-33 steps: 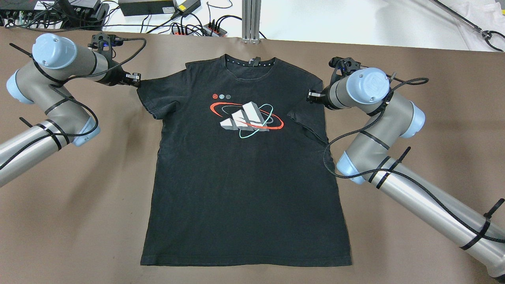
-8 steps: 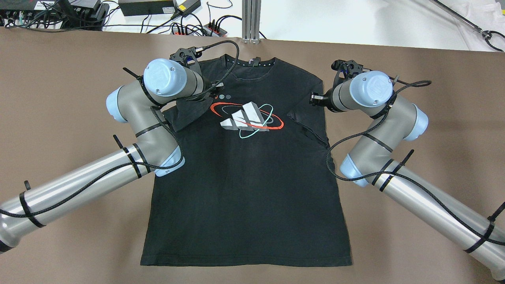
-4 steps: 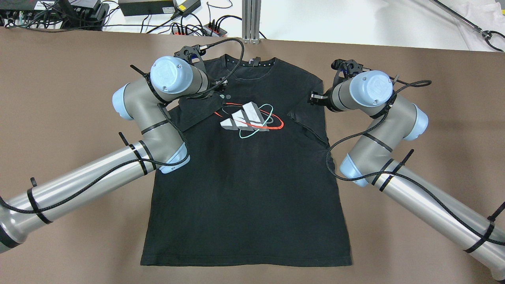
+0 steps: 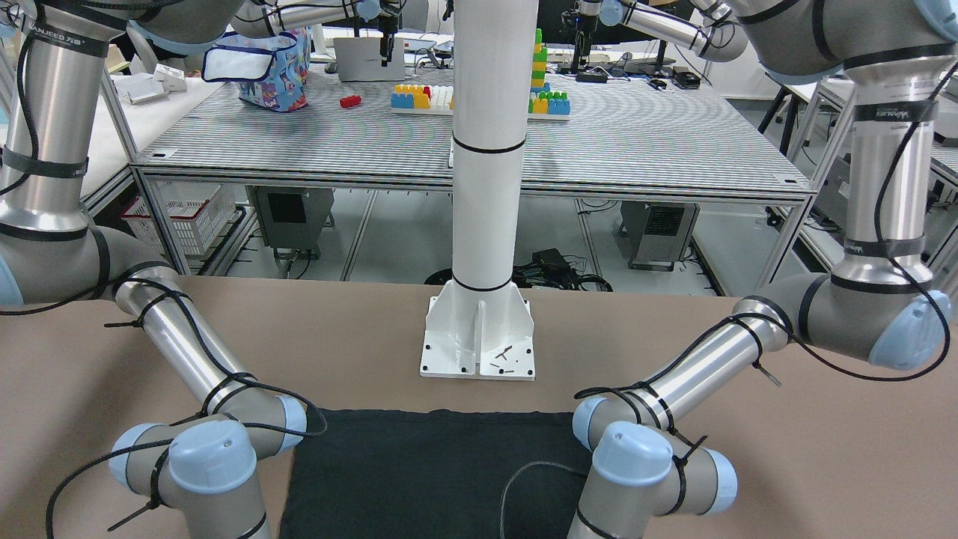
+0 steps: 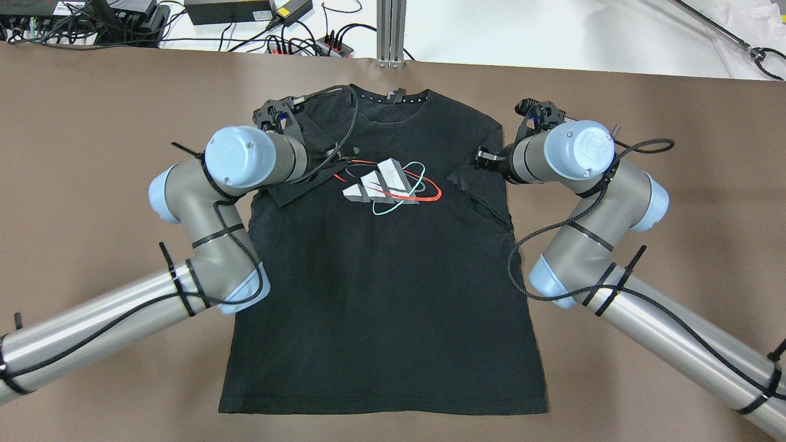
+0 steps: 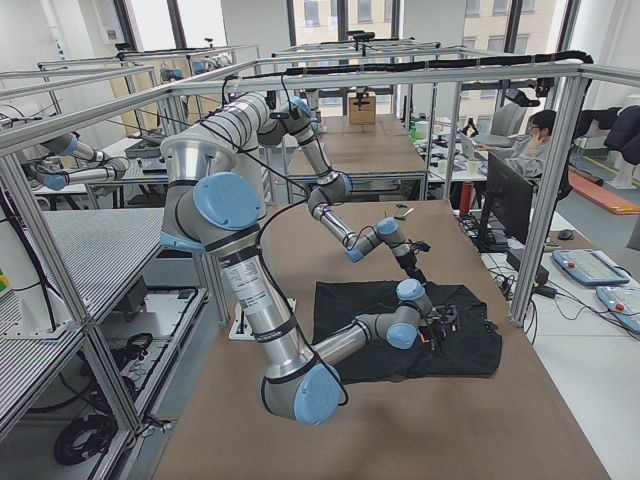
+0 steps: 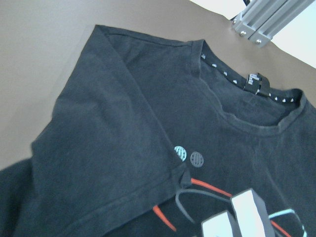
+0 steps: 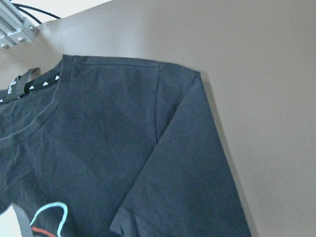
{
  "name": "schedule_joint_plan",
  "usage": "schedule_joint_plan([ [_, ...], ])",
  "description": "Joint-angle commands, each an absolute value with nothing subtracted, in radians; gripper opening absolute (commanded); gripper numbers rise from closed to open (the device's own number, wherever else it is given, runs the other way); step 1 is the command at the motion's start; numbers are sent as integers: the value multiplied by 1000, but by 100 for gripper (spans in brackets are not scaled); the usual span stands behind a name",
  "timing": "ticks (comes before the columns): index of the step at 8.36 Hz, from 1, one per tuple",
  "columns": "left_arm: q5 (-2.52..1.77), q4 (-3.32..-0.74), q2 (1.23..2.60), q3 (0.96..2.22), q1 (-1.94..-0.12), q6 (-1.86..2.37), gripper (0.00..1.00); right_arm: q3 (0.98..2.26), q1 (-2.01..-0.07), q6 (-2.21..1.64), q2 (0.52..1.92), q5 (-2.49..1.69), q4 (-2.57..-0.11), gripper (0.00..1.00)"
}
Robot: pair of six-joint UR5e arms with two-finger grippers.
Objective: Fold clothes
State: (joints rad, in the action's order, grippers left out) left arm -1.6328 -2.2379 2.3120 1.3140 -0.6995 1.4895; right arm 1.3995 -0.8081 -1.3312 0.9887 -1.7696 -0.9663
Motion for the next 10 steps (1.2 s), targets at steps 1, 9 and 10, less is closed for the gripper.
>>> schedule_joint_plan([
  [1, -1575, -2026, 2064, 1738, -593, 1526, 100, 1651, -692, -1510, 1119, -1757, -1081, 69],
  [9, -1457, -1954, 1922, 1934, -457, 1658, 100, 2112, -264, -1939, 1670, -1502, -1115, 63],
  [10, -1457, -1954, 1922, 1936, -457, 1666, 100, 2114, -209, -1974, 1680, -1491, -1117, 63],
])
